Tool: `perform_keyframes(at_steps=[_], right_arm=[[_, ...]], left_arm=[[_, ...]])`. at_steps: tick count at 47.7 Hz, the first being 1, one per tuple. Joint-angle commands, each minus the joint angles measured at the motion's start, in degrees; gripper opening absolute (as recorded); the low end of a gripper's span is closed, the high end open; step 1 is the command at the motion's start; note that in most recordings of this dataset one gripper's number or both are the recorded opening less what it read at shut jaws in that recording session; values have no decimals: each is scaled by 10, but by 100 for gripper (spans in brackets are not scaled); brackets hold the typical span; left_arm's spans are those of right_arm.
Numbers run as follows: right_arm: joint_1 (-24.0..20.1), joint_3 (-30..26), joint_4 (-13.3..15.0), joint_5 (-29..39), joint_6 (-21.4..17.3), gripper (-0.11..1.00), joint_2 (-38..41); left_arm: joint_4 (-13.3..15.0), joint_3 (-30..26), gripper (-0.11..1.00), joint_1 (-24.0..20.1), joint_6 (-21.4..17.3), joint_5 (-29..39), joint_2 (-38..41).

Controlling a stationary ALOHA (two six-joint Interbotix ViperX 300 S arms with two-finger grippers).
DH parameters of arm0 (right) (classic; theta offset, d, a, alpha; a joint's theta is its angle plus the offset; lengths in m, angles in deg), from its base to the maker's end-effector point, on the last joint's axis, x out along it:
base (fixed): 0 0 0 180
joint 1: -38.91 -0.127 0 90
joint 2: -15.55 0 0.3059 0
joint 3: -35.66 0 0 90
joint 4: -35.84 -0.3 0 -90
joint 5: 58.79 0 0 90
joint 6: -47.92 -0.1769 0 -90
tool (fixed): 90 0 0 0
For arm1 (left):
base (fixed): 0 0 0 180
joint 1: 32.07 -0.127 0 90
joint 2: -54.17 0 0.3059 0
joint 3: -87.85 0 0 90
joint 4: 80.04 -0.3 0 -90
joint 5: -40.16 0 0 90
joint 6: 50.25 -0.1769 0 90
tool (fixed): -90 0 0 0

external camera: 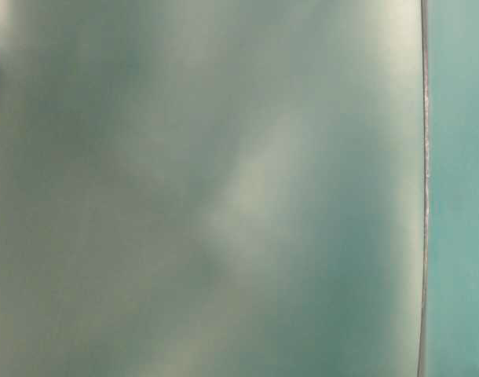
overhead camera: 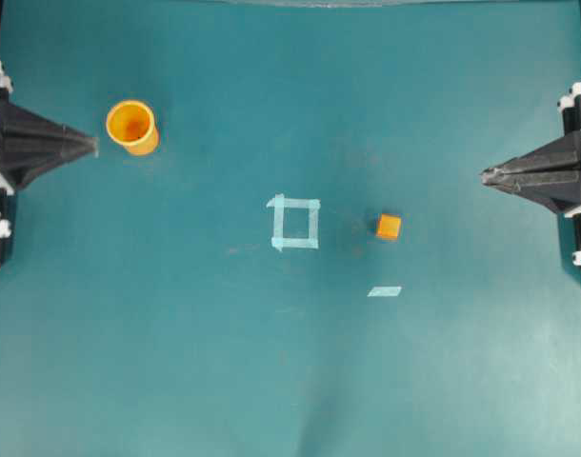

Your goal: Move the cup toward the block with left arm.

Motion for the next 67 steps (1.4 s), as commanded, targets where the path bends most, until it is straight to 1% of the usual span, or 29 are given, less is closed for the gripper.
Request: perform_keyframes(at_steps=[1, 6, 10, 12, 19, 21, 23, 29, 36, 49, 60, 67], right_arm=[[-1, -15, 0, -3, 1, 0, 2], [0, -15, 0, -2, 0, 0, 2], [-1, -15, 0, 1, 1, 0, 2], [0, -15, 0, 2, 1, 0, 2], [-1, -15, 0, 4, 2, 0, 2], [-1, -15, -1, 4, 2, 0, 2], [-1, -15, 0, 4, 2, 0, 2], [-1, -15, 0, 4, 1, 0, 2], [-1, -16, 0, 4, 1, 0, 2], [-1, -15, 0, 3, 1, 0, 2], [-1, -15, 0, 4, 1, 0, 3], [-1, -15, 0, 4, 1, 0, 5]], left_arm=[[-1, -11, 0, -17, 2, 10, 5], [0, -11, 5, -27, 2, 26, 7], [-1, -11, 16, -29, 1, 37, 8], [-1, -10, 25, -29, 1, 43, 8], [-1, -9, 67, -30, 1, 52, 8], [-1, -8, 75, -31, 1, 52, 10], [-1, -8, 79, -33, 1, 52, 10], [-1, -2, 80, -47, 1, 54, 15], [0, 7, 83, -75, 7, 66, 39], [0, 11, 84, -130, 33, 65, 111], [0, 24, 84, -183, 37, 64, 175], [0, 33, 84, -192, 47, 52, 209]])
